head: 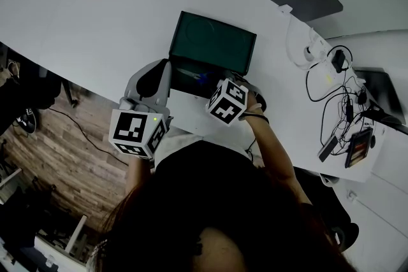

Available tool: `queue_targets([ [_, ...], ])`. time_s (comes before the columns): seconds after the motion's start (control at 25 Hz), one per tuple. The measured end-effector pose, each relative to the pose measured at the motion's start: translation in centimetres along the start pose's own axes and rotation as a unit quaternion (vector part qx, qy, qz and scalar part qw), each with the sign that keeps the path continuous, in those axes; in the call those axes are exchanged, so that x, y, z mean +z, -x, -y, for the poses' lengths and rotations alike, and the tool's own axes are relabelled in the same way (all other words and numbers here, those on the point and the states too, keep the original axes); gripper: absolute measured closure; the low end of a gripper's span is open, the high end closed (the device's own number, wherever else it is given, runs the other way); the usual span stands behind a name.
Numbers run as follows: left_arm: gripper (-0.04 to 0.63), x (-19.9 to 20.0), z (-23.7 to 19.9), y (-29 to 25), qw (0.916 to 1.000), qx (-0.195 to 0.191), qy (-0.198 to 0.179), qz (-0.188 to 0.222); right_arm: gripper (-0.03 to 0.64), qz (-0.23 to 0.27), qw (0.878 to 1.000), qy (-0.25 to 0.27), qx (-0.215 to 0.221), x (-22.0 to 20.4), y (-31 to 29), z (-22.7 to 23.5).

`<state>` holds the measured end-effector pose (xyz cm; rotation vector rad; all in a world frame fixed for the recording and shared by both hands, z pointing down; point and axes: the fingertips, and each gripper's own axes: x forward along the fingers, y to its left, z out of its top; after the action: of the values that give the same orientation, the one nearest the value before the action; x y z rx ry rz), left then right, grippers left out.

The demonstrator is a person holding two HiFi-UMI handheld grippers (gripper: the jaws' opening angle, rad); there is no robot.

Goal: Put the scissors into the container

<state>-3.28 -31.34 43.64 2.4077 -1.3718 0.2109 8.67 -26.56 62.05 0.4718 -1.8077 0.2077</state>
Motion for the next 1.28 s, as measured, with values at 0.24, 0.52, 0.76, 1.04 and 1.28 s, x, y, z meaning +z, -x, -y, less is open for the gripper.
queue_targets([
  [0.24,0.584,0.4,0.3,0.3,1.0000,0.000,-0.006,0.000,0.537,0.036,0.998,-0.044,-0.016,0.5,1.6,0.7],
  [0.52,0.584,1.1,1.1,0.7,0.9998,-0.011,-0.016,0.007,0.552,0.080,0.991,-0.098,-0.040,1.5,3.5,1.1],
  [0.76,0.584,1.7,1.6,1.7,0.9992,-0.022,-0.029,0.014,0.572,0.104,0.982,-0.136,-0.073,1.6,5.1,1.6],
  [1.04,0.584,2.4,2.3,3.9,0.9985,-0.027,-0.041,0.025,0.589,0.150,0.970,-0.160,-0.103,2.7,7.7,1.2],
  [1.28,0.584,2.8,3.2,6.1,0.9976,-0.034,-0.051,0.033,0.606,0.177,0.960,-0.171,-0.135,3.0,9.8,0.7],
])
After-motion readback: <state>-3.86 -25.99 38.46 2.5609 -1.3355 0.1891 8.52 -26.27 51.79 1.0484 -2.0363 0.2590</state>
